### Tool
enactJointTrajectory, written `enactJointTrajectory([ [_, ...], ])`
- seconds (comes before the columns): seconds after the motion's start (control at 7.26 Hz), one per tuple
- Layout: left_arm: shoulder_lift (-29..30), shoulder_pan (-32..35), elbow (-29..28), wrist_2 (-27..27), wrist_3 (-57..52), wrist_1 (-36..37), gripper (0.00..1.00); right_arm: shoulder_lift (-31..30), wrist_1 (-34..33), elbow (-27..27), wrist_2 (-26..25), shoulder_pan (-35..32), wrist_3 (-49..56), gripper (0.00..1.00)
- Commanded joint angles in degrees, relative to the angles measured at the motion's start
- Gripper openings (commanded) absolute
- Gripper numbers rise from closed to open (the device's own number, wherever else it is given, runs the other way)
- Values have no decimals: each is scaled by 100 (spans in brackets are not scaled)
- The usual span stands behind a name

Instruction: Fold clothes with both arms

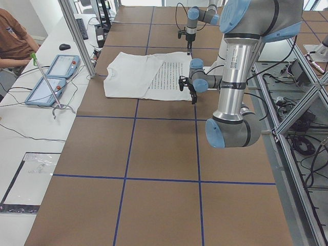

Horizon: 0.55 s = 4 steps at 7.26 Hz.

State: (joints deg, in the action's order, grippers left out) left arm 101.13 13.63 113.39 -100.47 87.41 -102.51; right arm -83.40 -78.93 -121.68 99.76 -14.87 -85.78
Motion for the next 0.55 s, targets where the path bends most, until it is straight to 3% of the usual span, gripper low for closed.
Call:
enactJointTrajectory([
  [0.0,12,-9,-37,37,-5,3,96,0,0,4,26,-16,0,0],
  [0.41,12,-9,-37,45,-5,11,76,0,0,12,52,-60,9,0],
])
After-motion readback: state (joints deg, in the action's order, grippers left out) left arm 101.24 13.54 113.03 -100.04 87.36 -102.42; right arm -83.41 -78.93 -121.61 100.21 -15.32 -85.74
